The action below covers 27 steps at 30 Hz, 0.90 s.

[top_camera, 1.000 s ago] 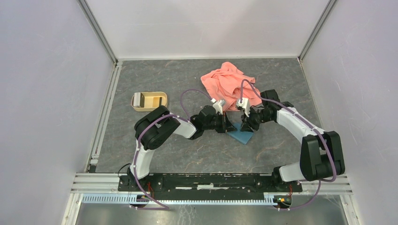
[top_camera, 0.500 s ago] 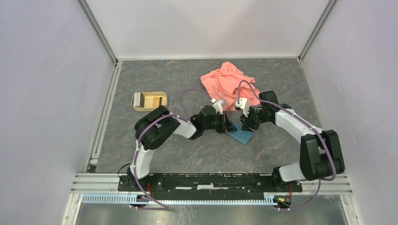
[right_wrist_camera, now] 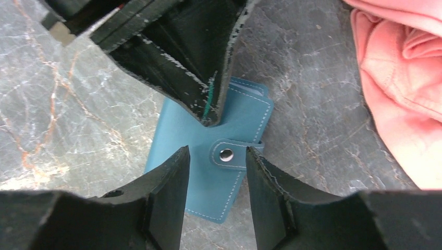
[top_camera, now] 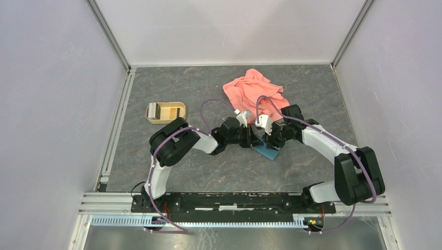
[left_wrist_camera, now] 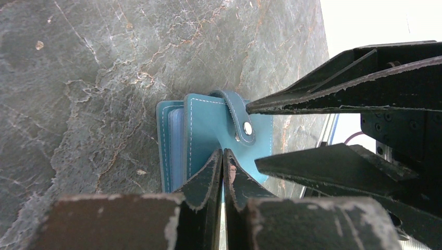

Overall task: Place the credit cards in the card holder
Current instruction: Close the card holder at the center of the board.

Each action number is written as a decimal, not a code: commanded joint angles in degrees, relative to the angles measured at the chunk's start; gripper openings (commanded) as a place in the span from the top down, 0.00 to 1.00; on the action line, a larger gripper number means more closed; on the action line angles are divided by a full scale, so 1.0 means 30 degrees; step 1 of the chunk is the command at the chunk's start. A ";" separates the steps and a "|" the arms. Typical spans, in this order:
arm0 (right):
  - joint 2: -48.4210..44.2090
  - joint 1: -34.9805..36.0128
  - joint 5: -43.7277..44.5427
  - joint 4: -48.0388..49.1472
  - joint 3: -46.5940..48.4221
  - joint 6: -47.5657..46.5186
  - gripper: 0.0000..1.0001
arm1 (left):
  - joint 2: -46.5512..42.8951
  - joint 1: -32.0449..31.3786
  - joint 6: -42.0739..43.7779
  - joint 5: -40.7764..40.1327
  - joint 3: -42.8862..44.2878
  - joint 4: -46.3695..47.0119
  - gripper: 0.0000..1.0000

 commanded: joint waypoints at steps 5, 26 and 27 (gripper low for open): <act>-0.0454 0.0247 0.2043 0.1476 -0.0335 0.0537 0.63 | 0.0531 0.0063 -0.0223 -0.0376 0.0129 -0.1202 0.90; -0.1381 -0.1082 -0.0990 -0.0318 -0.0236 -0.0243 1.00 | -0.0079 0.0063 -0.0047 -0.1130 0.0107 -0.1884 0.90; -0.1316 -0.1114 -0.0896 -0.0364 -0.0389 -0.0535 1.00 | -0.0072 0.0041 -0.0047 -0.1178 0.0136 -0.1887 0.90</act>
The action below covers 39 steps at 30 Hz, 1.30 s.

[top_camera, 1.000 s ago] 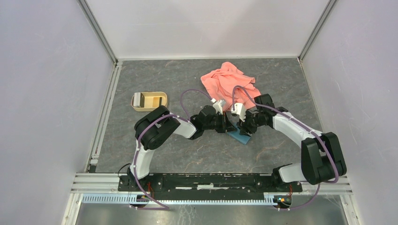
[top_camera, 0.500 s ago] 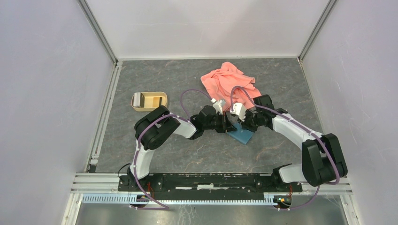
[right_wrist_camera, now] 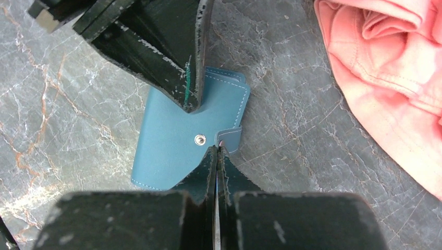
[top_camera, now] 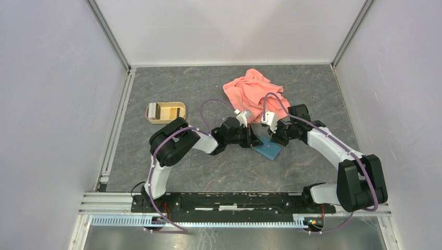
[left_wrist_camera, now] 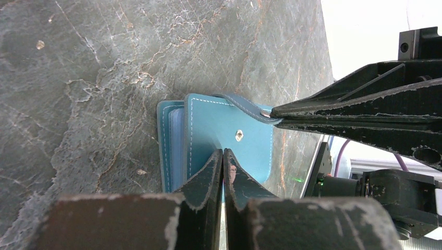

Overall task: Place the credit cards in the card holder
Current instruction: Close the card holder at the center of the board.

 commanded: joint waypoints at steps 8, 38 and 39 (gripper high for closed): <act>0.0179 -0.0089 -0.0893 -0.0720 -0.0564 -0.1931 1.00 | 0.0356 0.0041 -0.0380 -0.1055 0.0290 -0.1609 0.91; 0.0001 0.1258 0.0444 0.0366 -0.1497 -0.2290 1.00 | 0.0623 0.0070 -0.0691 -0.0145 0.0014 -0.0373 0.91; -0.0079 0.1297 0.0471 0.0301 -0.1526 -0.2404 1.00 | 0.0623 0.0070 -0.0677 -0.0119 0.0014 -0.0357 0.91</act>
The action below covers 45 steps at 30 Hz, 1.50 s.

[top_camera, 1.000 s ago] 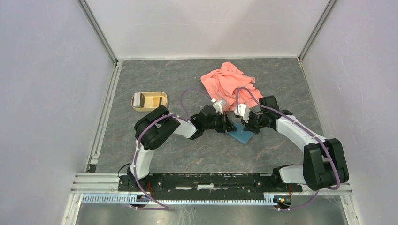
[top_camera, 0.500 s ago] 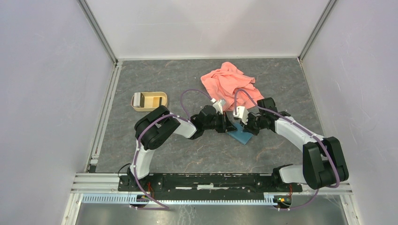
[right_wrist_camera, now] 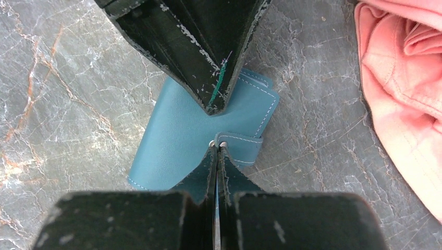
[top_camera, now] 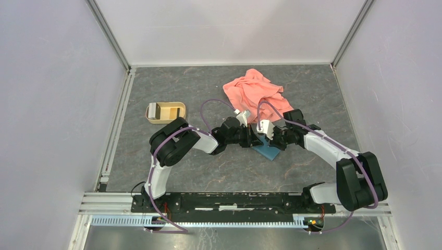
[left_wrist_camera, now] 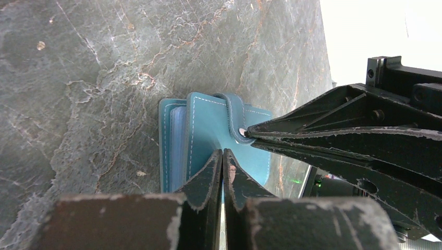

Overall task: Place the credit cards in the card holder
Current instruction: Close the card holder at the center of the board.

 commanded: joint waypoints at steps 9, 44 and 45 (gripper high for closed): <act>-0.0809 0.0671 0.0027 -0.0960 -0.0507 -0.1281 1.00 | 0.0642 0.0101 -0.0452 -0.0051 0.0018 -0.0386 0.92; -0.0138 0.4312 0.4558 -0.1376 -0.1645 -0.2016 1.00 | 0.0528 0.0099 -0.0655 0.0141 -0.0053 -0.0249 0.92; -0.0169 0.4345 0.4618 -0.1456 -0.1721 -0.2014 1.00 | 0.0528 0.0100 -0.0657 0.0157 -0.0039 -0.0235 0.92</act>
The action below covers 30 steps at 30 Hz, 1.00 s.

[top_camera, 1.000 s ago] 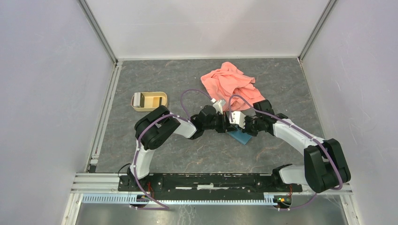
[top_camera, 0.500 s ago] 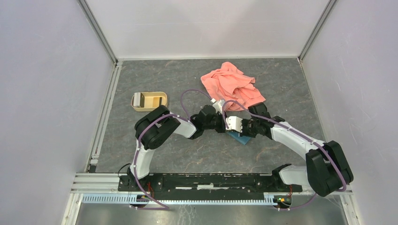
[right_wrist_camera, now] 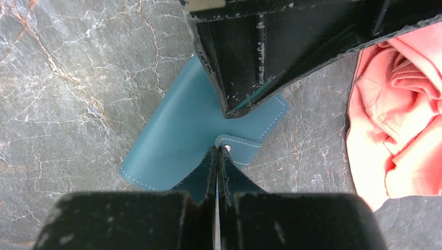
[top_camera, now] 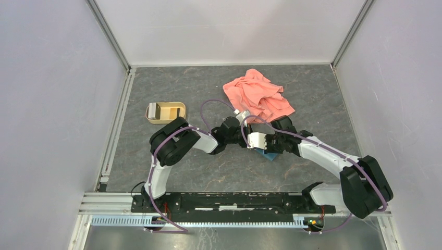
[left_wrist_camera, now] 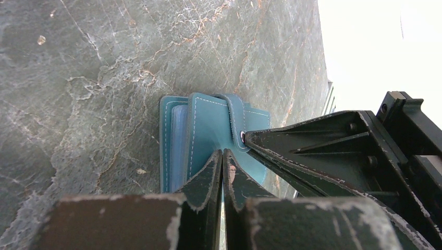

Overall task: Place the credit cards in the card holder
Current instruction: Close the card holder at the center of the board.

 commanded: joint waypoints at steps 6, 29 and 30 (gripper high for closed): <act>0.0734 0.0444 -0.0221 -0.1963 -0.1466 0.0467 1.00 | 0.0448 0.0050 -0.0364 -0.0168 0.0012 -0.0259 0.92; 0.1362 0.0062 -0.0743 -0.2750 -0.0394 0.1119 0.74 | -0.1312 0.0093 -0.0294 -0.0074 -0.0294 -0.0102 0.83; 0.1100 -0.0082 -0.0999 -0.2865 -0.0120 0.1119 0.60 | -0.1534 0.0121 -0.0205 -0.0064 -0.0315 -0.0160 0.81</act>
